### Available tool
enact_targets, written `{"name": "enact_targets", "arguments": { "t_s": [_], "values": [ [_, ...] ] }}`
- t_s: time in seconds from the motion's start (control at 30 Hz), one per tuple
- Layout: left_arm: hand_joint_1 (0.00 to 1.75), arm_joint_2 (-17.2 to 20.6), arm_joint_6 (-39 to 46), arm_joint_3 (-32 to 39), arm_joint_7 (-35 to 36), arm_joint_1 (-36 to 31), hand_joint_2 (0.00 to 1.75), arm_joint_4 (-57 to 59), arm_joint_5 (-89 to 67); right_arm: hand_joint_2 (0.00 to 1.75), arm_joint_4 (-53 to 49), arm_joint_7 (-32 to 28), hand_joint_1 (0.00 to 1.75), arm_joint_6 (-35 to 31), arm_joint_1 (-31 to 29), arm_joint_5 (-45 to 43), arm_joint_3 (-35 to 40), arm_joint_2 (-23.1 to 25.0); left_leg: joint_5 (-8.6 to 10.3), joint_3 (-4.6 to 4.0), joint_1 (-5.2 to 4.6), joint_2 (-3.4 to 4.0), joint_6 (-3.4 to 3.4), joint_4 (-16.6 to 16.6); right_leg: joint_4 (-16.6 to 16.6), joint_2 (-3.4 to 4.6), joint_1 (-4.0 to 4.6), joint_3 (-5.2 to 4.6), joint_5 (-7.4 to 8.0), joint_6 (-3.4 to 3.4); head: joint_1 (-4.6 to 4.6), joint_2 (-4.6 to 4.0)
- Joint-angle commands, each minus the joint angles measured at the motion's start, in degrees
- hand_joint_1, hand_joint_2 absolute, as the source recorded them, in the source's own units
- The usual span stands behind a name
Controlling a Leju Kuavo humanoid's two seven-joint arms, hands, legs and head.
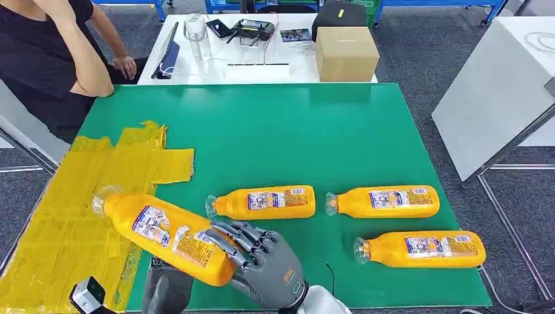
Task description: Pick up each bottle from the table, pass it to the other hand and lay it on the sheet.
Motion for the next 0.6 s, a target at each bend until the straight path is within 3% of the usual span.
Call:
{"name": "enact_targets", "arguments": {
  "t_s": [0.03, 0.07, 0.17, 0.6],
  "values": [
    [0.00, 0.4, -0.3, 1.0, 0.7, -2.1, 1.75, 2.4, 0.9, 1.75, 11.6, 3.3, 1.75, -1.4, 2.9, -0.2, 11.6, -0.8, -0.08, 0.34, 0.17, -0.09, -0.11, -0.2, -0.3, -0.17, 0.18, 0.33, -0.06, -0.12, 0.02, 0.00],
    [0.00, 0.5, -0.2, 0.9, 0.8, -2.4, 1.75, 2.7, 1.0, 1.75, 13.1, 3.3, 1.75, -1.0, 1.8, -0.6, 11.2, -1.4, -0.03, 0.22, 0.10, -0.08, -0.09, -0.2, -0.2, -0.16, 0.11, -0.12, -0.03, -0.10, 0.00, 0.00],
    [0.00, 0.6, -0.1, 0.7, 0.7, -2.8, 1.75, 3.2, 1.0, 1.75, 16.0, 1.7, 1.75, -1.0, 0.8, -2.8, 10.3, -1.5, -0.03, 0.18, 0.06, -0.06, -0.06, -0.1, -0.2, -0.13, 0.07, -0.22, -0.03, -0.08, 0.00, 0.00],
    [0.00, 1.5, 0.2, -0.5, 0.5, -3.6, 1.75, 4.4, 1.7, 1.75, 22.5, 1.1, 1.75, -0.5, 0.4, -3.1, 10.6, 0.3, -0.07, 0.26, 0.15, -0.03, -0.11, -0.2, -0.3, -0.14, 0.16, -0.07, -0.07, -0.12, 0.02, 0.00]
  ]
}}
